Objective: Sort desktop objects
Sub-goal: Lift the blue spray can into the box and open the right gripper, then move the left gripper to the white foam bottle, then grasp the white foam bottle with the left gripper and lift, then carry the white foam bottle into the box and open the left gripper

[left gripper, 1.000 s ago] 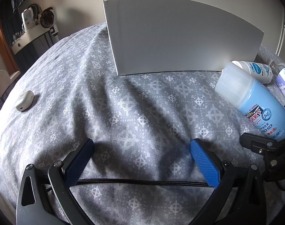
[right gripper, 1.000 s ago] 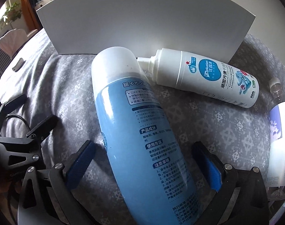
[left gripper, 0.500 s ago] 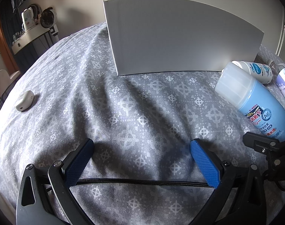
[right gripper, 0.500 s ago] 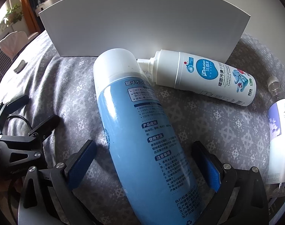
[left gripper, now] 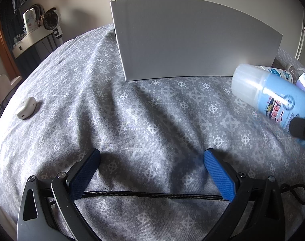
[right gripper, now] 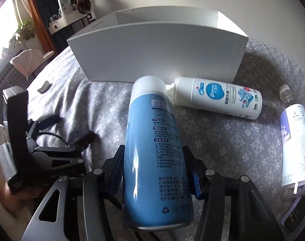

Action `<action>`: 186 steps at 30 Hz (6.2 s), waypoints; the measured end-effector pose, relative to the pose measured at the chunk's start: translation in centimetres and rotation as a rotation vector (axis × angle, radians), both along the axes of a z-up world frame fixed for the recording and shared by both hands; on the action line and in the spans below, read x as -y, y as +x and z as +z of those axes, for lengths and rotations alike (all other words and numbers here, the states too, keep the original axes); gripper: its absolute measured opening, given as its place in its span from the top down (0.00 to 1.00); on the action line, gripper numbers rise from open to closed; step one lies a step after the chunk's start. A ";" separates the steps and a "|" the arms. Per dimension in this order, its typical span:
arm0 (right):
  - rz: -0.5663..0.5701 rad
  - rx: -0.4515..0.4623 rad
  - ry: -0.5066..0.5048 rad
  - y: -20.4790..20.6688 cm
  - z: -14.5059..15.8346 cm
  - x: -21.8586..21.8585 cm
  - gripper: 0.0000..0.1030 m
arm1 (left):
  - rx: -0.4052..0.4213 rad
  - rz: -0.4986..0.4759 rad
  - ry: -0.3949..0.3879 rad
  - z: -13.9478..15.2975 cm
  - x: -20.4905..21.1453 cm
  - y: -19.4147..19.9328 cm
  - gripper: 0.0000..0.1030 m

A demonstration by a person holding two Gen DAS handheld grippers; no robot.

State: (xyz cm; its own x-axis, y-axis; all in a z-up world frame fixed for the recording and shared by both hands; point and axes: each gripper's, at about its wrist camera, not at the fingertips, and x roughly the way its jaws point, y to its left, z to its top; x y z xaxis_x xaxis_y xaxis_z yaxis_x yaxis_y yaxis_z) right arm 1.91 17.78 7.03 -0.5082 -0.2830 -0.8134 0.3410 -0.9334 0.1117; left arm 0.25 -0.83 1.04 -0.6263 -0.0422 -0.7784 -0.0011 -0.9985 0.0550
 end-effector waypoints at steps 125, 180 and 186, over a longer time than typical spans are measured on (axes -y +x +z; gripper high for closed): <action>-0.679 -0.140 -0.021 8.5 -4.1 -2.0 0.00 | 0.499 -0.953 -0.039 1.3 -25.2 -6.0 0.23; -0.667 -0.138 -0.015 8.1 -4.3 -1.1 0.00 | -0.124 -0.083 0.210 14.8 -5.6 -12.3 0.16; -0.662 -0.140 -0.007 8.2 -4.7 -1.1 0.00 | -0.282 -0.161 0.176 16.7 -5.4 -6.0 0.00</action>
State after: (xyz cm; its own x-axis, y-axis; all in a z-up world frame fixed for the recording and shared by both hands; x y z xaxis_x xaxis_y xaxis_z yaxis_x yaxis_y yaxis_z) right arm 10.14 18.89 2.37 -0.6767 0.1194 -0.7266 -0.2904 -0.9500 0.1144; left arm -5.74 4.58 17.73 -0.8049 0.1936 -0.5609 -0.1683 -0.9809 -0.0971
